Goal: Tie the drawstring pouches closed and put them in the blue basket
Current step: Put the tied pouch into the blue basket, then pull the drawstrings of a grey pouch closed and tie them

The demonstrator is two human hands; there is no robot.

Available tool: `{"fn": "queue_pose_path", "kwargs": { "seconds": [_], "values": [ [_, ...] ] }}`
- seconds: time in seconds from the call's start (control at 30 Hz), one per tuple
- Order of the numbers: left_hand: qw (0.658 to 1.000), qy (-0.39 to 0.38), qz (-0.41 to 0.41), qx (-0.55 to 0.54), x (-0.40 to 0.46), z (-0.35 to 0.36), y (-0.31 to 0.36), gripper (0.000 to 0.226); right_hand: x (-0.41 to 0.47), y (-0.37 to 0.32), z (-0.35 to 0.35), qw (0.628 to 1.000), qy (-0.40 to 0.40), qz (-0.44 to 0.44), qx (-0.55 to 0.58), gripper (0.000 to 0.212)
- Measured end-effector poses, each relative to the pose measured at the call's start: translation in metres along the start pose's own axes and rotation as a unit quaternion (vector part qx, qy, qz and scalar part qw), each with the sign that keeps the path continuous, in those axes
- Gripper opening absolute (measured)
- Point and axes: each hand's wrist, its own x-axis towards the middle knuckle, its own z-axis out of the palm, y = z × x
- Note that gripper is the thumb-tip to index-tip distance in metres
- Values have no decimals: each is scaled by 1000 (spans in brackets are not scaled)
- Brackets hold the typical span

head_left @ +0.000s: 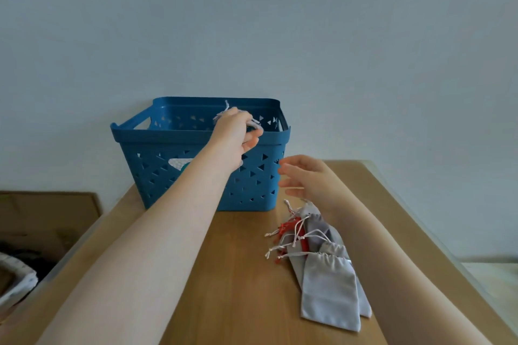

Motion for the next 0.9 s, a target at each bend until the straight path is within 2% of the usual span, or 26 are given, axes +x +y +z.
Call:
{"fn": "queue_pose_path", "kwargs": {
  "seconds": [0.1,0.13,0.27,0.33,0.47,0.5,0.57,0.63,0.7,0.77,0.87,0.9],
  "values": [
    [998,22,26,55,6,2,-2,51,2,4,1,1000,-3,9,-4,15],
    [996,30,40,74,7,2,-5,53,1,4,1,1000,-4,10,-5,15],
    [991,62,107,51,-11,-2,-25,32,-5,4,-1,1000,-18,15,-12,20],
    [988,65,125,69,-25,-5,-36,29,-11,1,-4,999,-28,18,-5,19],
    [991,39,98,86,-53,-12,-49,30,-31,4,-12,998,-61,-3,-24,14],
    [991,15,93,100,-60,-15,-53,30,-36,9,-15,996,-67,-19,-54,12],
    [984,-50,84,149,-72,-18,-65,31,-46,22,-21,979,-46,-57,-192,10],
    [974,-104,71,190,-85,-20,-78,30,-52,41,-21,927,-25,-55,-370,13],
    [968,-131,50,208,-94,-21,-91,30,-58,57,-18,880,-22,-16,-474,21],
    [969,-145,27,200,-102,-22,-104,30,-66,71,-14,858,1,10,-514,24],
    [972,-142,12,186,-109,-26,-117,31,-74,87,-13,889,63,-31,-452,19],
    [974,-138,8,181,-112,-28,-121,31,-77,91,-13,888,93,-49,-447,19]
  ]
}}
